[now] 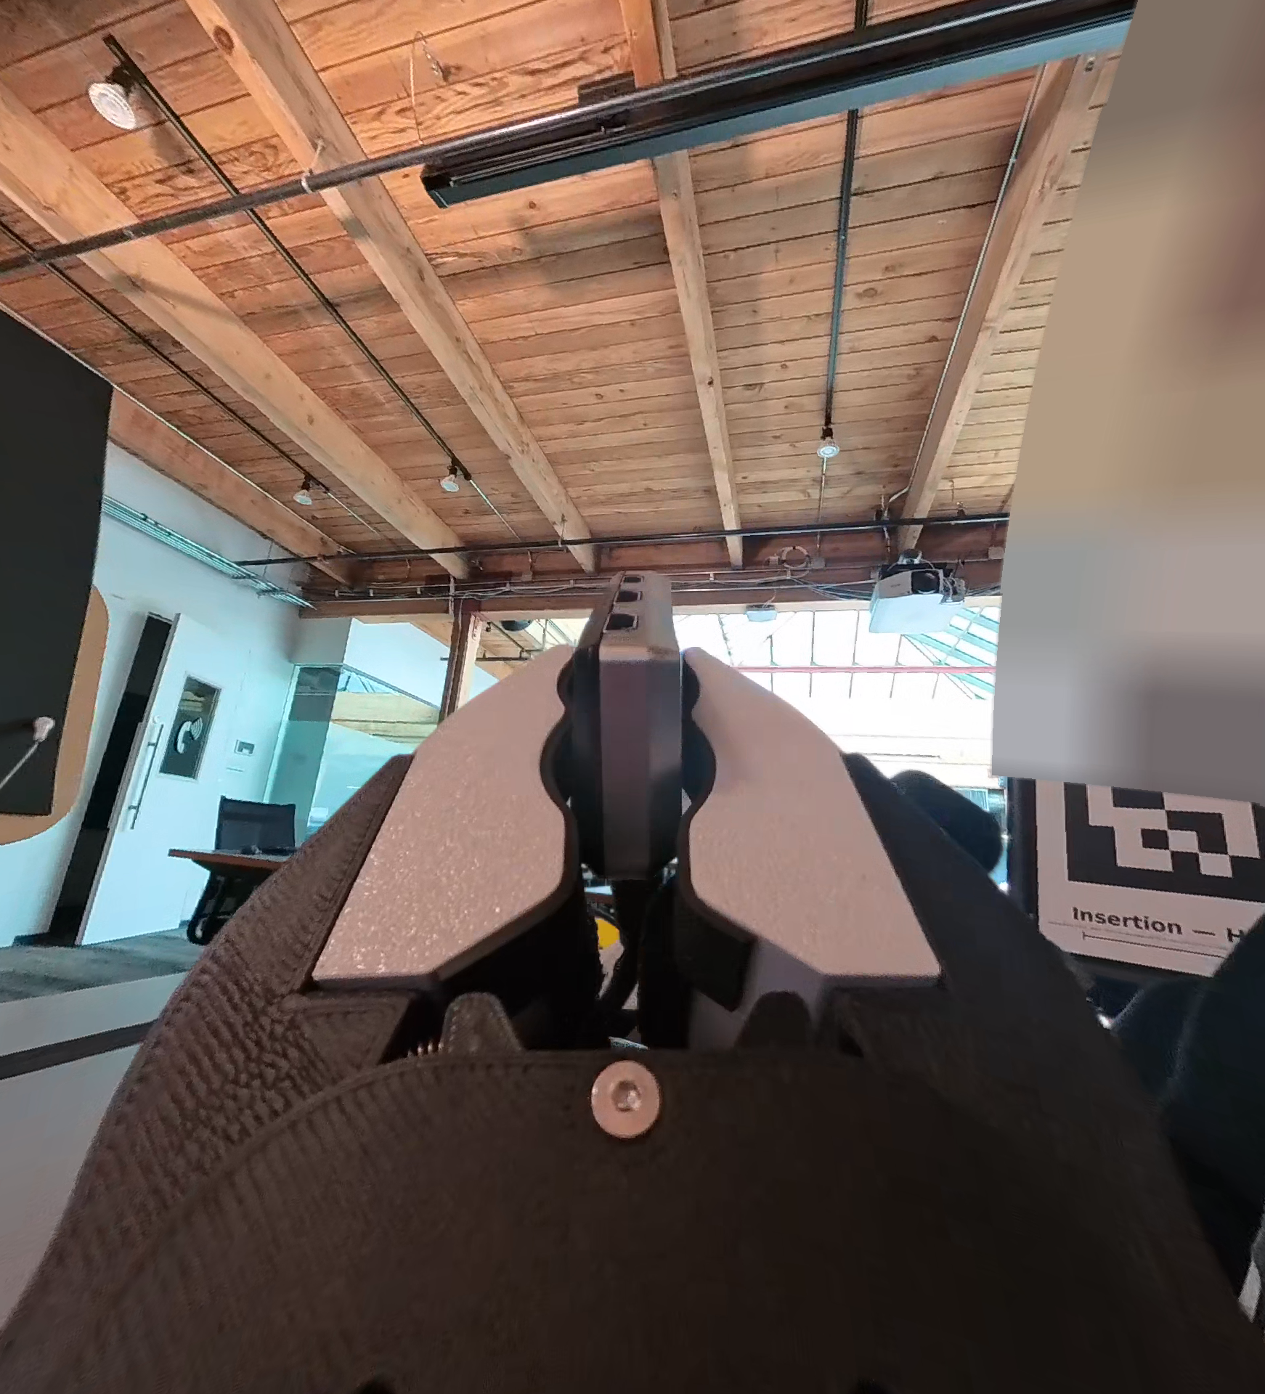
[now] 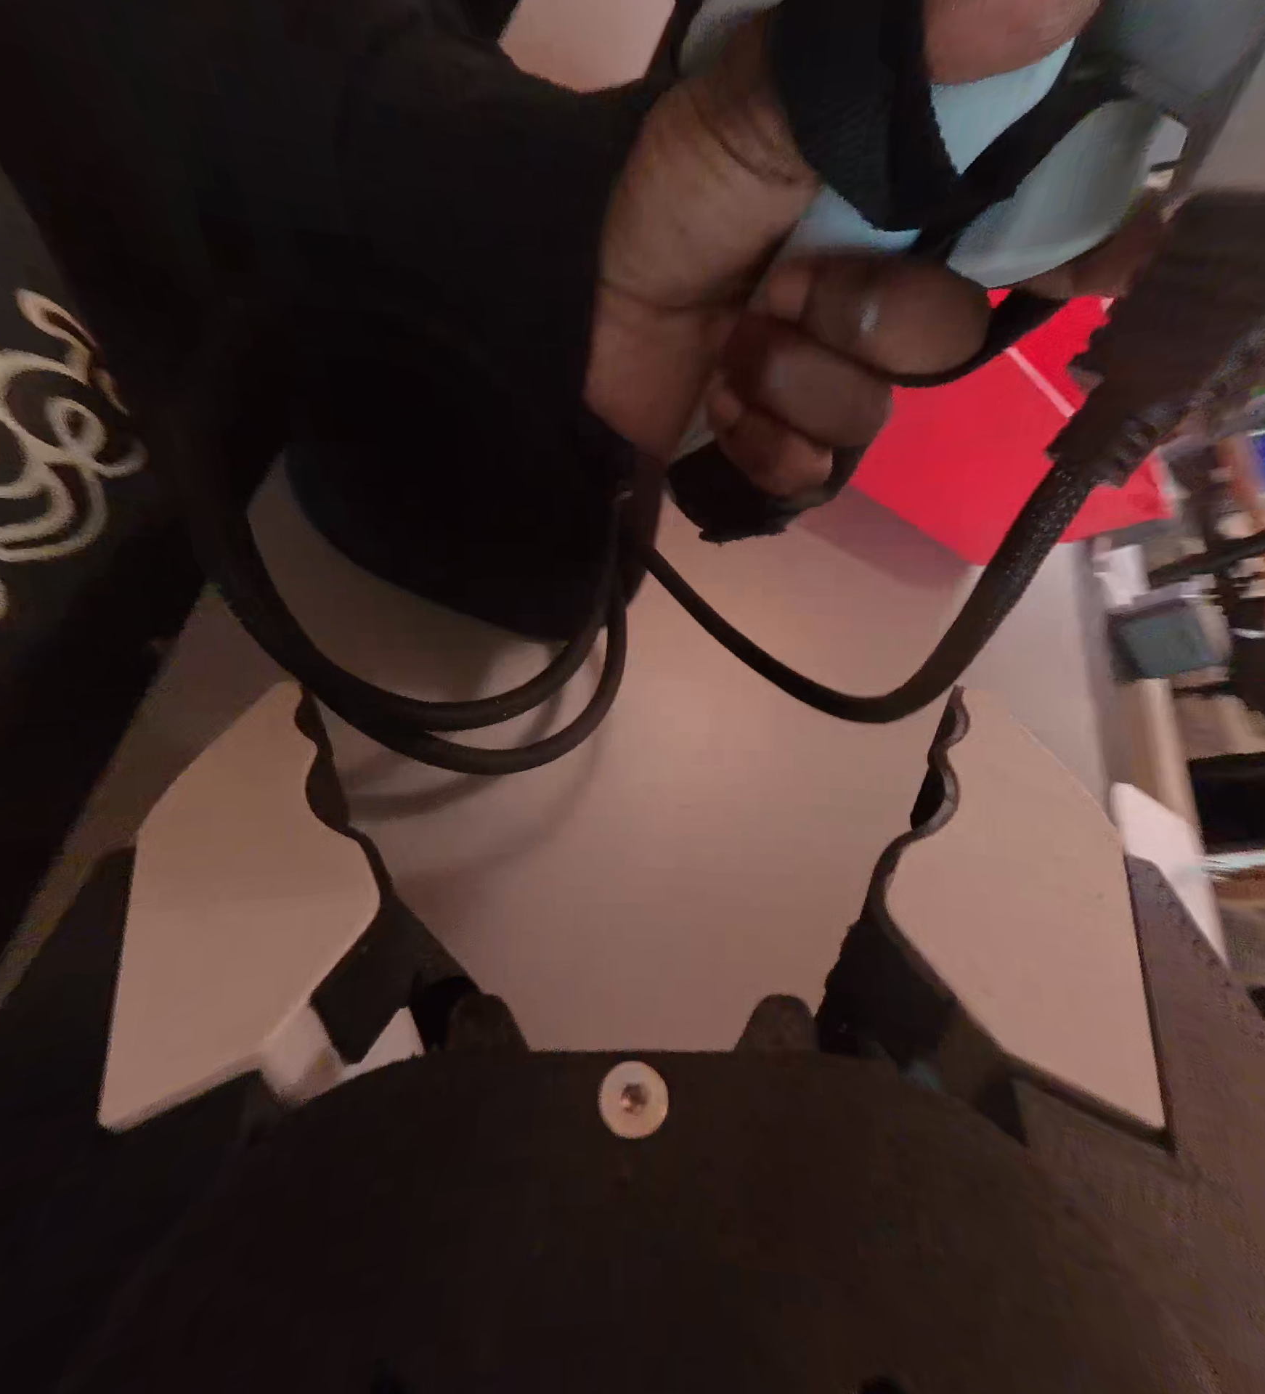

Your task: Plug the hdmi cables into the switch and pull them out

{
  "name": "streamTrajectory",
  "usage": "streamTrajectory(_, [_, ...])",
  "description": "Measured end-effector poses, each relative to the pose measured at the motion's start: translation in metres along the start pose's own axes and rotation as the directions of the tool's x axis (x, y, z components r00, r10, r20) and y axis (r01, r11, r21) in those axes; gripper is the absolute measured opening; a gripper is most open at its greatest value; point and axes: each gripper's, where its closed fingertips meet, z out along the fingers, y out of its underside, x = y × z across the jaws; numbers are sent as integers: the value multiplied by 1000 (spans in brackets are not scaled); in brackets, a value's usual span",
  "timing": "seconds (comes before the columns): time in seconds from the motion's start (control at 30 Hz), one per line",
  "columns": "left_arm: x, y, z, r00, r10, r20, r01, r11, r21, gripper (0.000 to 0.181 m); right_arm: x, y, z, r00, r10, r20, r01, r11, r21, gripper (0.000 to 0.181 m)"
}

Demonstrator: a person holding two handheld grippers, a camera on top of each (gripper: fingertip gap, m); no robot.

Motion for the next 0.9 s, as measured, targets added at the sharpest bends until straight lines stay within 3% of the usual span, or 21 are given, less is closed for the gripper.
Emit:
streamTrajectory(0.07, [-3, -1, -1, 999, 23, 30, -23, 1000, 8, 21, 5, 6, 2, 996, -51, -67, 51, 999, -5, 146])
streamTrajectory(0.2, [-8, -8, -5, 998, 19, 58, -21, 999, 47, 21, 3, 15, 3, 999, -12, -34, 12, 1000, -6, 146])
streamTrajectory(0.3, [-18, -16, -11, 995, -16, 103, 6, 995, 101, 21, 11, 24, 8, 984, -123, -126, 120, 992, -35, 146])
streamTrajectory(0.37, [-21, -16, -12, 993, -35, 117, 22, 994, 112, 21, 21, 10, 10, 956, -186, -227, 199, 979, 38, 146])
streamTrajectory(0.47, [-10, -9, -6, 998, -16, 54, 13, 998, 63, 21, 30, -5, 10, 949, -120, -291, 174, 971, 167, 145])
streamTrajectory(0.5, [-3, -5, -3, 1000, -7, 15, 6, 999, 38, 21, 36, -9, 7, 951, -62, -303, 131, 968, 213, 139])
streamTrajectory(0.6, [19, 7, 4, 988, -64, -140, 61, 998, -28, 21, 48, -26, -13, 951, 79, -300, 49, 916, 399, 97])
streamTrajectory(0.67, [31, 13, 7, 966, -129, -226, 116, 991, -70, 22, 42, -36, -20, 952, 36, -304, 108, 890, 443, 57])
streamTrajectory(0.73, [37, 15, 7, 956, -133, -261, 115, 990, -84, 22, 42, -39, -23, 920, -50, -388, 218, 890, 402, 20])
streamTrajectory(0.77, [40, 15, 6, 952, -132, -275, 112, 990, -87, 22, 46, -40, -26, 902, -61, -427, 239, 894, 379, 12])
streamTrajectory(0.9, [34, 9, 5, 966, -104, -236, 95, 994, -47, 26, 66, -44, -52, 887, 68, -456, 145, 897, 417, 13])
